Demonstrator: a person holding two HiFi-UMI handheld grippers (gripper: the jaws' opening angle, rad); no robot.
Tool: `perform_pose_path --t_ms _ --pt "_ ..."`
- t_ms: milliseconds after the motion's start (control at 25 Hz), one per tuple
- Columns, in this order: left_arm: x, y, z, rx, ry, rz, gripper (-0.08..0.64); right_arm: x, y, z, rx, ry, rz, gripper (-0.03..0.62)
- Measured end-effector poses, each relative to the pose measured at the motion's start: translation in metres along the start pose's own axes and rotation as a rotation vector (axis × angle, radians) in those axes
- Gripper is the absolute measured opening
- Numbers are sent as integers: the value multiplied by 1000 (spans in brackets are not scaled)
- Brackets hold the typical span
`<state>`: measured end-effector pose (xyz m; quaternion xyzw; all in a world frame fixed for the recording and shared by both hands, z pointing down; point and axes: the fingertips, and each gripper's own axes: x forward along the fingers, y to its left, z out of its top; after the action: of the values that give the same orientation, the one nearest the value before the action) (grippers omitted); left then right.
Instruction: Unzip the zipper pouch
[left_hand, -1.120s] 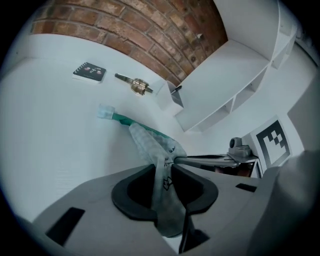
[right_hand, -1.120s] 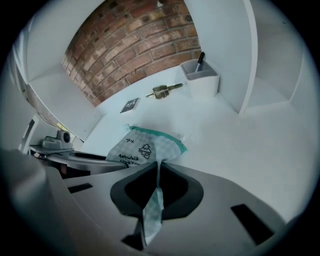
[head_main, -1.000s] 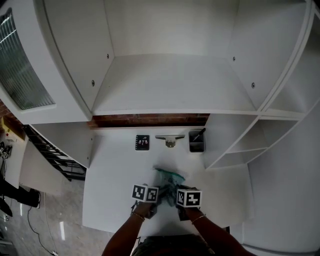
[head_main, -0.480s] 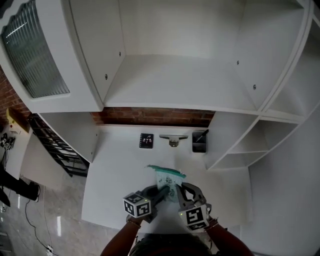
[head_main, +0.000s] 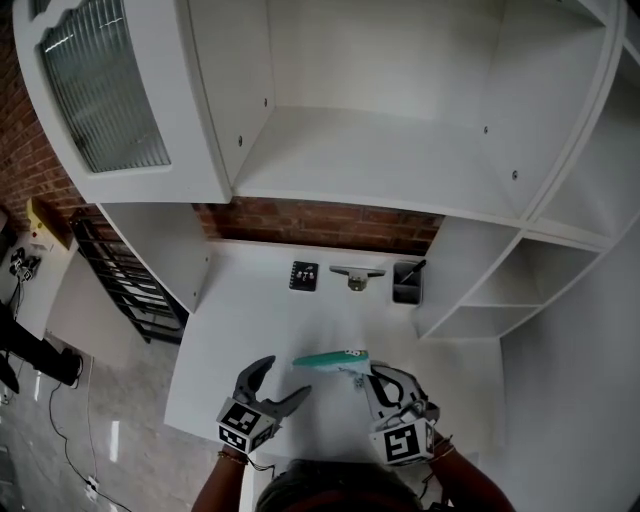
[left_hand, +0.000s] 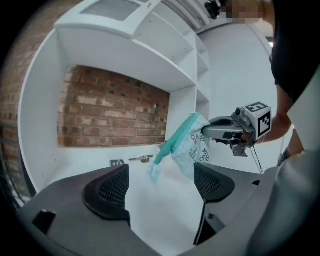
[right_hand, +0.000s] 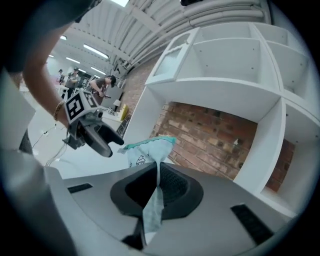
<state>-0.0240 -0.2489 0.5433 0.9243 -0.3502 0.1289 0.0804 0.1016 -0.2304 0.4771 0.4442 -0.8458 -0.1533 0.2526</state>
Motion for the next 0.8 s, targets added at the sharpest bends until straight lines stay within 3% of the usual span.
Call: perform_pose_path --t_ms 80,200,360,400,480,520,640,800 --pt "-3 -1 20 110 7 -21 390 -5 6 1 -25 -29 24 9" --pt "9 -24 39 257 62 -156 391 -12 20 2 -57 -45 95 9" --pt "25 -69 27 341 180 -363 381 -20 39 10 -64 -80 169 9" --pt "26 -75 21 364 207 -376 329 -21 42 12 -51 -90 180 9" --pt "27 -82 15 394 217 -365 99 -23 46 13 -30 -86 202 9" --pt "27 -84 14 393 210 -358 22 -24 47 12 -22 -72 212 9" --pt "25 -87 13 421 213 -339 3 -25 47 8 0 -50 227 9" --pt "20 -87 16 576 233 -283 2 -29 51 7 45 -60 295 30"
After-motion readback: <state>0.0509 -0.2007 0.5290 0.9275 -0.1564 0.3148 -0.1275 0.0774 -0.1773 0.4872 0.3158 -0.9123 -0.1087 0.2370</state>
